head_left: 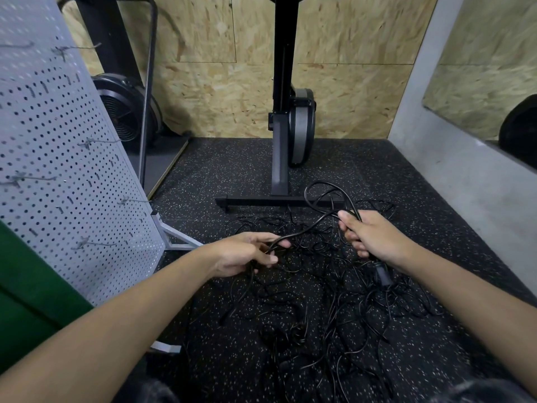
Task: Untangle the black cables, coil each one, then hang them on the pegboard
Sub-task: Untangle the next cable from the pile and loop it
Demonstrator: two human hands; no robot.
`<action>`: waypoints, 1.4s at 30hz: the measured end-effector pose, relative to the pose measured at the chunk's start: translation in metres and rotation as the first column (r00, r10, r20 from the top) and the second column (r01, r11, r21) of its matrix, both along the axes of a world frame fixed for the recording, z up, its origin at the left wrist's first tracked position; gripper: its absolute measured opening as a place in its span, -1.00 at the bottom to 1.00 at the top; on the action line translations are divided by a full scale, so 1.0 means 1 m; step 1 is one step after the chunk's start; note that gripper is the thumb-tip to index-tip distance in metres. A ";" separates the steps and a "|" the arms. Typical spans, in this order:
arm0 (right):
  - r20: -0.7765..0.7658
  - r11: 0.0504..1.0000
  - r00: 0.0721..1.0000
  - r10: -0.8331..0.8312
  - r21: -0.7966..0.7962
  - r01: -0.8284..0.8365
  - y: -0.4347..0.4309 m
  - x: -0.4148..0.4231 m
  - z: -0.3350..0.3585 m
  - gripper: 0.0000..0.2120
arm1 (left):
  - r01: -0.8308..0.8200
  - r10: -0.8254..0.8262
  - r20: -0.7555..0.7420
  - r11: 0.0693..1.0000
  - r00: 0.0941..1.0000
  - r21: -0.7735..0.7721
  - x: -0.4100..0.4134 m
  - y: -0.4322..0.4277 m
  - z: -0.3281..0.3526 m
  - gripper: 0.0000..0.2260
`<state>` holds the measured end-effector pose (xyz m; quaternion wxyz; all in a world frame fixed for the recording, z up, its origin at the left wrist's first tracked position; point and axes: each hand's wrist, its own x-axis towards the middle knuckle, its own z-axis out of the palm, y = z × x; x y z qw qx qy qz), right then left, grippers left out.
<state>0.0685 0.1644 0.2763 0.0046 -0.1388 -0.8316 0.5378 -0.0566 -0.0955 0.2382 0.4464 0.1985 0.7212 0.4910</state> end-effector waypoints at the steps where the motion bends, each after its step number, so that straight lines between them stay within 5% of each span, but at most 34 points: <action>1: 0.004 1.000 1.000 0.011 0.012 -0.011 -0.001 0.000 0.000 -0.67 | 0.010 -0.014 -0.111 0.999 0.994 -0.034 0.001 0.000 0.000 -0.83; 2: 0.009 1.000 1.000 0.019 0.020 -0.019 -0.001 0.000 -0.001 -0.67 | 0.005 -0.019 -0.217 0.998 0.976 -0.065 0.004 0.001 0.002 -0.94; 4: 0.011 1.000 1.000 0.012 0.016 -0.012 0.000 0.000 -0.001 -0.67 | -0.038 0.023 -0.272 0.998 0.962 -0.050 0.007 0.005 0.002 -0.76; 8: 0.010 1.000 1.000 0.004 0.012 -0.004 0.004 0.000 -0.002 -0.67 | -0.177 0.168 0.084 0.978 0.982 0.110 0.003 0.005 0.004 -0.52; 11: 0.015 1.000 1.000 0.013 0.024 -0.013 0.006 0.002 -0.003 -0.67 | -0.140 0.129 0.108 0.985 0.986 0.103 0.004 0.003 0.006 -0.64; 13: 0.020 0.999 1.000 0.018 0.031 -0.019 0.006 0.003 -0.002 -0.67 | -0.050 0.048 0.022 0.994 0.999 0.097 0.006 0.000 0.006 -0.77; 17: 0.019 0.997 0.999 0.029 0.070 -0.030 0.004 0.002 -0.002 -0.66 | 0.104 -0.100 -0.279 0.995 0.955 -0.004 0.008 -0.003 0.005 -0.68; 21: -0.007 0.996 1.000 -0.017 0.093 0.018 0.008 -0.001 -0.001 -0.65 | 0.063 -0.087 -0.500 0.996 0.862 -0.066 0.007 -0.001 -0.002 -0.53; 31: -0.047 0.982 0.990 -0.136 0.127 0.140 0.016 -0.001 -0.004 -0.62 | 0.101 -0.092 -0.399 0.995 0.912 0.001 0.002 -0.004 -0.001 -0.82; 37: -0.062 0.979 0.979 -0.192 0.054 0.196 0.010 -0.002 -0.002 -0.64 | 0.138 -0.205 -0.578 0.978 0.790 -0.158 0.001 -0.003 -0.007 -0.57; 42: -0.060 0.978 0.982 -0.180 -0.118 0.172 0.003 0.002 -0.005 -0.66 | -0.001 -0.031 -0.748 0.999 0.663 -0.042 0.014 0.006 -0.001 -0.85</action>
